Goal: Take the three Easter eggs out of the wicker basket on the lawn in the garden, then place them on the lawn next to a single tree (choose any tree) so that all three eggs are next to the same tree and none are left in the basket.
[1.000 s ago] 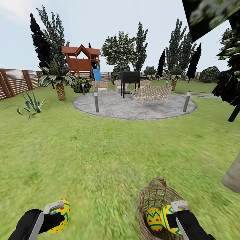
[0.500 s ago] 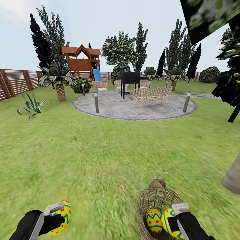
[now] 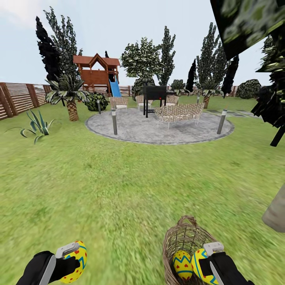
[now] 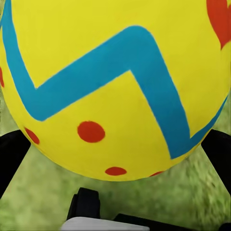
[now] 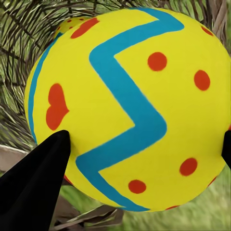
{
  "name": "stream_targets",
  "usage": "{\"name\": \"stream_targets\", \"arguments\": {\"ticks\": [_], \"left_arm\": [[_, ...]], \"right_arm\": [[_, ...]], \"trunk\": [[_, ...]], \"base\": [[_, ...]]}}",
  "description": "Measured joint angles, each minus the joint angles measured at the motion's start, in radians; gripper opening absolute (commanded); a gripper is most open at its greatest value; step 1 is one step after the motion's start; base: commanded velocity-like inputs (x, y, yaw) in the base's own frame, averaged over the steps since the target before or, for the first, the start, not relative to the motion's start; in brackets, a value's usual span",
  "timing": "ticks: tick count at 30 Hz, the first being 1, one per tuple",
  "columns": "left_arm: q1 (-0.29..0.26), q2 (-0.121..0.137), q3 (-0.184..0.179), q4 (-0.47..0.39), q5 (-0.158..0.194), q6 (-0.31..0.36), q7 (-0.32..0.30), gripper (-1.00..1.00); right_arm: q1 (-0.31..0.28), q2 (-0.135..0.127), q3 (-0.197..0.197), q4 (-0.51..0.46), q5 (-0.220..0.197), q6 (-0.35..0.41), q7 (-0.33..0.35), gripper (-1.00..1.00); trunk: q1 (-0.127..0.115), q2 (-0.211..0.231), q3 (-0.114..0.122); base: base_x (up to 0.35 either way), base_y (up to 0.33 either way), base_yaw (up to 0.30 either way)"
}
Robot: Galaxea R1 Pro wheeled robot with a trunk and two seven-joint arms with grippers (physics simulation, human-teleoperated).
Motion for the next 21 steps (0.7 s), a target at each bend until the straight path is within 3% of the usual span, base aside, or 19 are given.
{"name": "stream_targets", "arguments": {"ticks": [9,13,21], "left_arm": [[0.000,0.000,0.000,0.000,0.000,0.000,0.000,-1.00],[0.000,0.000,-0.001,0.004,0.000,0.000,0.000,-1.00],[0.000,-0.002,-0.001,0.004,0.001,-0.001,-0.003,-1.00]], "right_arm": [[0.000,-0.001,0.000,0.000,0.001,0.000,0.000,-1.00],[0.000,-0.001,0.000,0.000,0.002,0.000,0.000,-1.00],[0.000,-0.001,0.000,0.000,0.001,0.000,0.000,-1.00]], "trunk": [[-0.035,0.063,0.028],[-0.049,0.091,0.041],[-0.050,0.091,0.041]], "base": [[-0.005,0.000,0.000],[-0.308,-0.077,0.000],[-0.224,-0.090,0.000]]}}
